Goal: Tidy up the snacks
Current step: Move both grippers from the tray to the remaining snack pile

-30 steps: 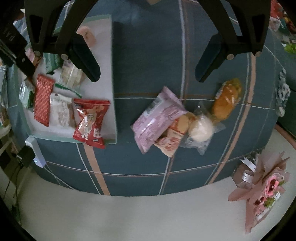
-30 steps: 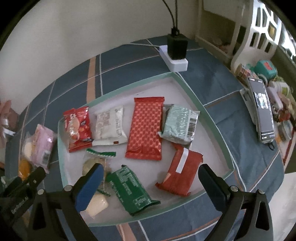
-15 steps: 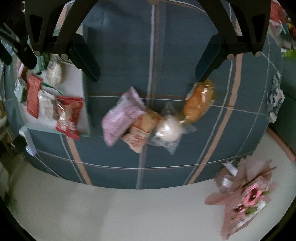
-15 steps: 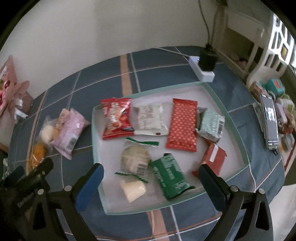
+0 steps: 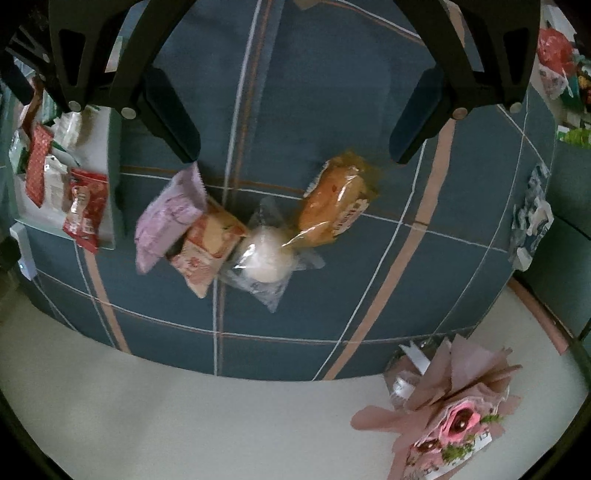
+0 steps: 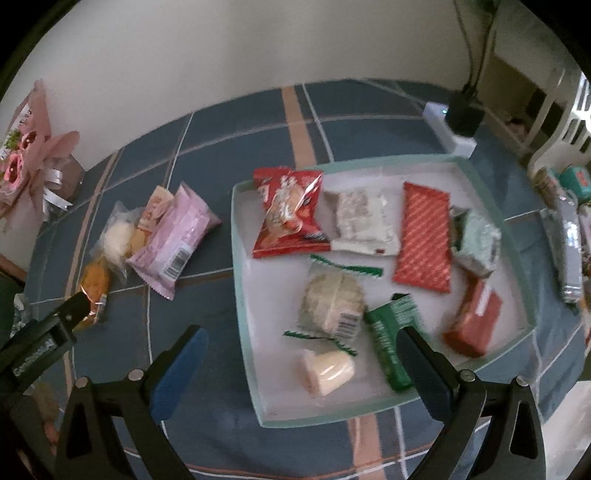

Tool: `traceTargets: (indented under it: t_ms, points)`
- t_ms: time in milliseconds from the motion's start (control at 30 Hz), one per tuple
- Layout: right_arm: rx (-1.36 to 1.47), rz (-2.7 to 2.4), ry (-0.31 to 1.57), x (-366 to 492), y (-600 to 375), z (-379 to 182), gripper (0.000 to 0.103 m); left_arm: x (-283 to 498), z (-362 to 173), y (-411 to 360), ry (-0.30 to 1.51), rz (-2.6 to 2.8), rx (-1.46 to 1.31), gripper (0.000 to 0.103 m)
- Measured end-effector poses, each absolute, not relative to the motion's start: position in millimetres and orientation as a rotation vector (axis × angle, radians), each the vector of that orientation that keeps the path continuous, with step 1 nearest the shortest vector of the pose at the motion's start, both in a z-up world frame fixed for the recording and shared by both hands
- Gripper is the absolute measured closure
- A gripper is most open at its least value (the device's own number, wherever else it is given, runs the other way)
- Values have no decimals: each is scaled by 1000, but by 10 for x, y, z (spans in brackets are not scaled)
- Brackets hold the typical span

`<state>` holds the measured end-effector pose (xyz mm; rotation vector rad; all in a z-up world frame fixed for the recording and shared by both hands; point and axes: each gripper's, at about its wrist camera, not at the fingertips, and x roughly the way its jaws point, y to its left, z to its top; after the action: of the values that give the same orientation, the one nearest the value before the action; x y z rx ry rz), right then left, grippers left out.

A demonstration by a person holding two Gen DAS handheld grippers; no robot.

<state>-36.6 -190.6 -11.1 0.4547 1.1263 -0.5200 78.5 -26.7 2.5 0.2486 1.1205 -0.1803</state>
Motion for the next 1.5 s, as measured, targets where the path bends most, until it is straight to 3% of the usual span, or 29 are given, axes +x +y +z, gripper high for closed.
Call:
traceTargets:
  t_ms: [767, 1500]
  points:
    - [581, -356, 1094, 273, -1494, -360, 0, 1218, -177, 418, 1210, -46, 29, 1]
    - [588, -346, 1063, 546, -1614, -402, 0, 1572, -457, 315, 1223, 21, 58, 1]
